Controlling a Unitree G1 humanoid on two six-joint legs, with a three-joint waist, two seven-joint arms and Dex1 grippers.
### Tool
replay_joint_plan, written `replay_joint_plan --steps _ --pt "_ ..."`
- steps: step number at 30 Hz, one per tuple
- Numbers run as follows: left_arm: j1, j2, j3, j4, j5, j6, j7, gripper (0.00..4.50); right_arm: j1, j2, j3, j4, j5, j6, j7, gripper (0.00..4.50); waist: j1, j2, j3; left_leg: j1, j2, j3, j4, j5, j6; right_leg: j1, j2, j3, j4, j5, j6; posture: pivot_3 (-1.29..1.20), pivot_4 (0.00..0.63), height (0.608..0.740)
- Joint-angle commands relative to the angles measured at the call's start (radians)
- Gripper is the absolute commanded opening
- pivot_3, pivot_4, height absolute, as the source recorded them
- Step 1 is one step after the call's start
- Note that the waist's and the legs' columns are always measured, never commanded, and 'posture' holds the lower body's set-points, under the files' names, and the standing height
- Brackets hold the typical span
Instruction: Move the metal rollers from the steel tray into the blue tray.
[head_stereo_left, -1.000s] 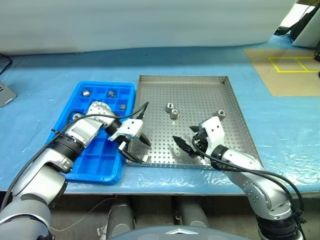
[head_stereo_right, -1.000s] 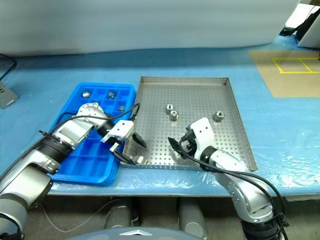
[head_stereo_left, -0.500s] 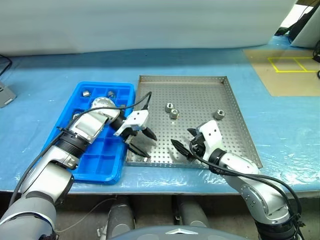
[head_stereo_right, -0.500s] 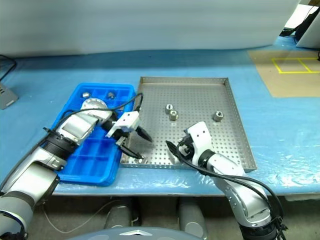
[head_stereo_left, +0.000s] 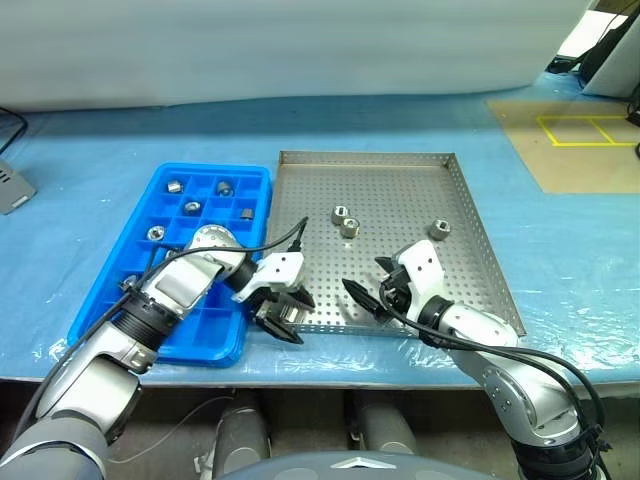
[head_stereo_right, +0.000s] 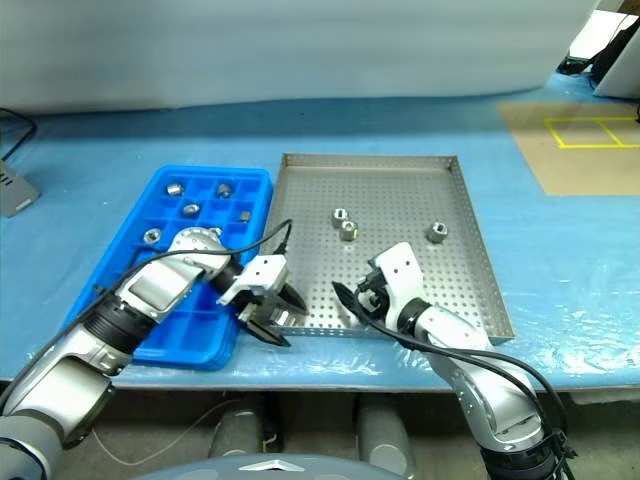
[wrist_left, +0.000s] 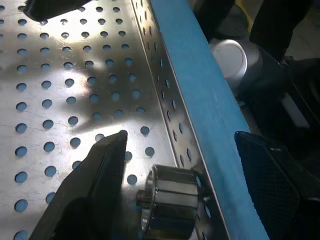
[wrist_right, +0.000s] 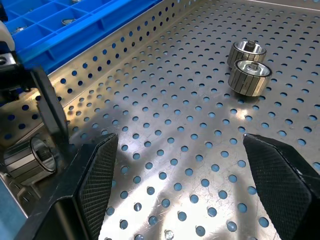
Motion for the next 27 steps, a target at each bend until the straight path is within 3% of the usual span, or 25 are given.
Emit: replay_joint_plan --steps 1,9,16,21,27 --pt "-0.017 0.0 0.019 0.069 0.022 -0.037 0.02 3.64 0.002 -0.005 -0.014 -0.03 0.0 -0.006 0.002 4.16 -0.002 0.0 0.0 0.0 0.0 0.0 0.0 0.0 0.0 0.0 0.0 0.0 0.0 0.0 0.0 -0.46 0.15 0.74" --pt "-0.045 -0.008 0.046 0.211 0.028 -0.104 0.035 3.64 0.004 -0.017 -0.008 -0.027 0.003 -0.003 0.008 4.16 -0.003 0.0 0.0 0.007 0.0 0.0 0.0 0.0 0.0 0.005 0.001 0.001 0.001 -0.001 0.001 -0.46 0.15 0.74" --pt "-0.078 0.006 0.11 0.108 -0.048 -0.027 0.016 3.64 0.008 -0.026 -0.021 -0.019 0.006 -0.01 0.021 4.16 -0.003 0.0 0.0 0.007 0.0 -0.002 0.0 0.001 -0.002 0.001 0.001 0.001 0.001 -0.004 0.007 -0.45 0.15 0.74" --pt "-0.065 0.013 0.137 0.045 -0.077 0.02 0.021 3.64 0.001 -0.031 -0.023 -0.006 0.003 -0.015 0.034 4.16 0.001 0.0 0.0 0.005 -0.001 -0.002 0.0 0.0 -0.001 0.001 0.0 0.001 0.0 0.0 0.001 -0.44 0.15 0.74" --pt "-0.064 0.043 0.112 0.082 -0.01 -0.035 0.025 3.64 -0.007 -0.032 -0.03 0.009 0.004 -0.029 0.05 4.16 0.0 0.0 0.0 0.001 0.0 -0.001 -0.002 -0.002 -0.002 -0.001 0.001 -0.001 -0.001 0.0 -0.001 -0.43 0.15 0.74"
